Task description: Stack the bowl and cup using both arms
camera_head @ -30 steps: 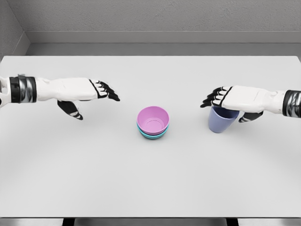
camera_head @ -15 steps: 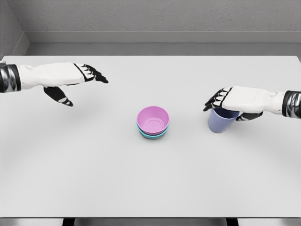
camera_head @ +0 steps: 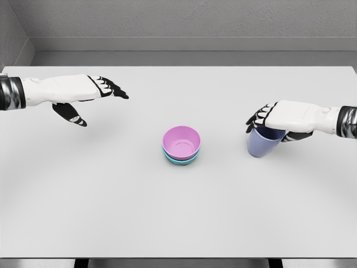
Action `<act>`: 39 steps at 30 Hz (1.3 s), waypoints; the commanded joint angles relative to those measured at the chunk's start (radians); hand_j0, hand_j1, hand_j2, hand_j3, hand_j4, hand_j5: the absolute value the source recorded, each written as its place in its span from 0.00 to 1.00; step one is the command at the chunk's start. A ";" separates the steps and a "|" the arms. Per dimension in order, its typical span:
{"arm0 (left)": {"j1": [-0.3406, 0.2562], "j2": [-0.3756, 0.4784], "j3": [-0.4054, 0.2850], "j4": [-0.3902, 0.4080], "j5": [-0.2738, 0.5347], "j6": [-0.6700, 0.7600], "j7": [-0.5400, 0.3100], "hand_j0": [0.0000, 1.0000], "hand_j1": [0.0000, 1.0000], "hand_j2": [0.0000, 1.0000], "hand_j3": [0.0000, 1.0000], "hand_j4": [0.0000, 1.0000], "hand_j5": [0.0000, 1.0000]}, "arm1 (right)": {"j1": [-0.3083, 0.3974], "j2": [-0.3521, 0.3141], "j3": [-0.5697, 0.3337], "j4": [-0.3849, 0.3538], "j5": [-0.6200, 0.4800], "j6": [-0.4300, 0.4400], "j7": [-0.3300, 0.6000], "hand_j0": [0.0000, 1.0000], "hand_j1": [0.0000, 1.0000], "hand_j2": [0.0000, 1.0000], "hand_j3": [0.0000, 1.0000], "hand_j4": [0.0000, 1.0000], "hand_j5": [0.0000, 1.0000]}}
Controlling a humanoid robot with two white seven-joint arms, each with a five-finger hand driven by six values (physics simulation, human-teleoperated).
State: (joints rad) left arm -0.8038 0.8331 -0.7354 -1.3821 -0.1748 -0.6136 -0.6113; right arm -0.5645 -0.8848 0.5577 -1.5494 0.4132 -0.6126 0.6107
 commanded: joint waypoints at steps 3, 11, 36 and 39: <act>0.000 0.000 0.001 0.000 0.006 0.003 0.000 1.00 1.00 1.00 1.00 1.00 1.00 | -0.003 -0.003 -0.007 0.000 -0.010 0.002 0.000 0.73 0.73 0.73 0.73 0.73 0.73; 0.000 0.001 0.002 0.000 0.006 0.003 0.000 1.00 1.00 1.00 1.00 1.00 1.00 | -0.008 -0.005 -0.024 0.005 -0.019 0.002 0.000 0.72 0.72 0.72 0.72 0.72 0.72; 0.003 0.000 0.002 0.000 0.008 0.003 0.000 1.00 1.00 1.00 1.00 1.00 1.00 | -0.063 0.015 -0.039 -0.055 -0.083 0.002 0.000 0.63 0.63 0.63 0.63 0.63 0.63; 0.003 0.001 0.002 0.000 0.008 0.003 0.000 1.00 1.00 1.00 1.00 1.00 1.00 | -0.081 0.024 -0.039 -0.064 -0.083 0.002 0.000 0.63 0.63 0.63 0.63 0.63 0.63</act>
State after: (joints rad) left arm -0.8007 0.8331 -0.7340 -1.3824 -0.1733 -0.6136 -0.6113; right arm -0.6535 -0.8643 0.5185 -1.6025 0.3362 -0.6140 0.6110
